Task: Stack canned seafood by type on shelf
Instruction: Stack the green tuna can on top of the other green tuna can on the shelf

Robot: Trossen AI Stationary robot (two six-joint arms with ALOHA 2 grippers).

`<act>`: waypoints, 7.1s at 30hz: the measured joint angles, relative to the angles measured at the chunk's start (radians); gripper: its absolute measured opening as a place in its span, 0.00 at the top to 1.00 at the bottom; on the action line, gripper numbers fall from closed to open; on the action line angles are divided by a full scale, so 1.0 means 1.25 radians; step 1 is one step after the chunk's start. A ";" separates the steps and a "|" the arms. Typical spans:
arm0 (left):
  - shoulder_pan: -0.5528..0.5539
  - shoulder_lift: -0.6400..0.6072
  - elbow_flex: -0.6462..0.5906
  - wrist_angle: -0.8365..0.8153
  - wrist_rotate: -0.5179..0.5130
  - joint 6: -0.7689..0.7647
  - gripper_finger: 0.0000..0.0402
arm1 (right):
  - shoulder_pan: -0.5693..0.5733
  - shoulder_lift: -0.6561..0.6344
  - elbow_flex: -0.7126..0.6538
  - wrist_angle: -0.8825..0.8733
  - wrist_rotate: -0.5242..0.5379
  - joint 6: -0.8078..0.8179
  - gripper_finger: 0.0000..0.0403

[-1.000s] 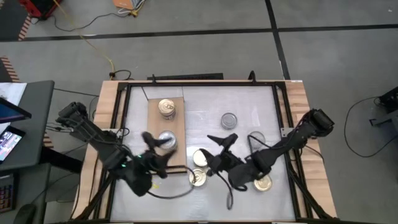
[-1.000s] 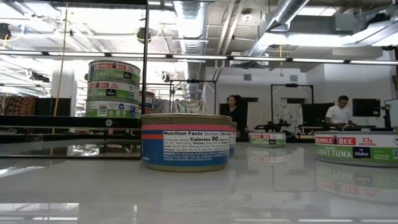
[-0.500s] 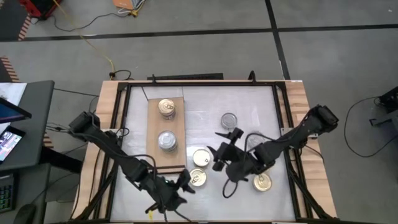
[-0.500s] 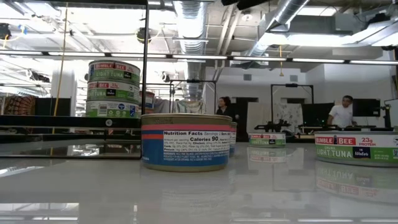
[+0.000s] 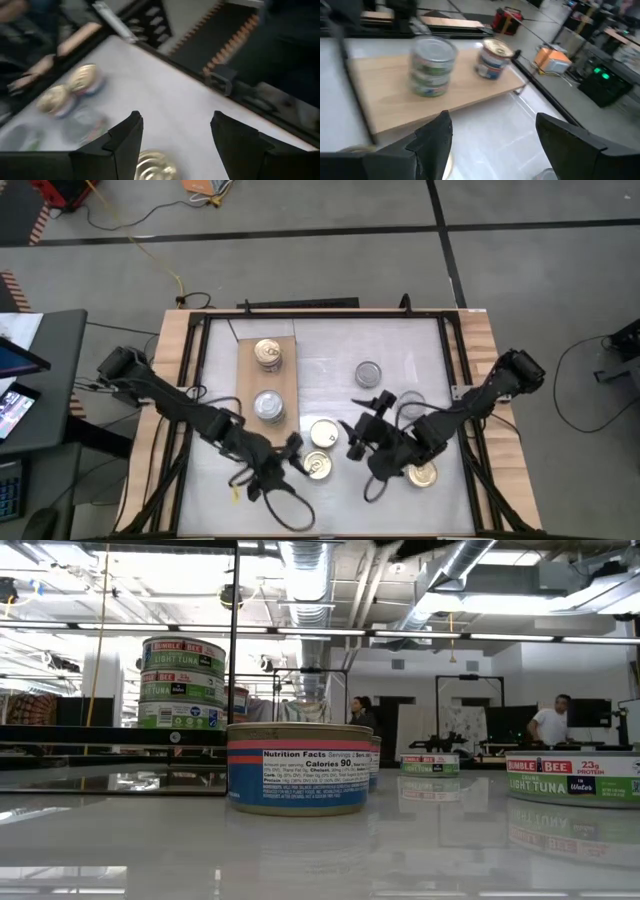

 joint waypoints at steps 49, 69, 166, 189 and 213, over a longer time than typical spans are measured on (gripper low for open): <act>-0.101 -0.439 -0.228 0.116 -0.551 -0.179 0.44 | -0.398 0.124 -0.323 0.059 -0.257 -0.138 0.63; -0.106 -0.448 -0.228 0.092 -0.589 -0.208 0.44 | -0.335 0.154 -0.321 0.144 -0.299 -0.152 0.91; -0.132 -0.459 -0.227 0.012 -0.635 -0.281 0.44 | -0.208 0.208 -0.129 0.996 -0.425 -1.447 0.59; -0.195 -0.464 -0.227 -0.032 -0.743 -0.375 0.44 | -0.307 0.275 0.013 0.837 -0.681 -1.286 0.57; -0.188 -0.464 -0.227 -0.033 -0.742 -0.371 0.44 | -0.339 0.276 0.013 0.822 -0.777 -1.180 0.57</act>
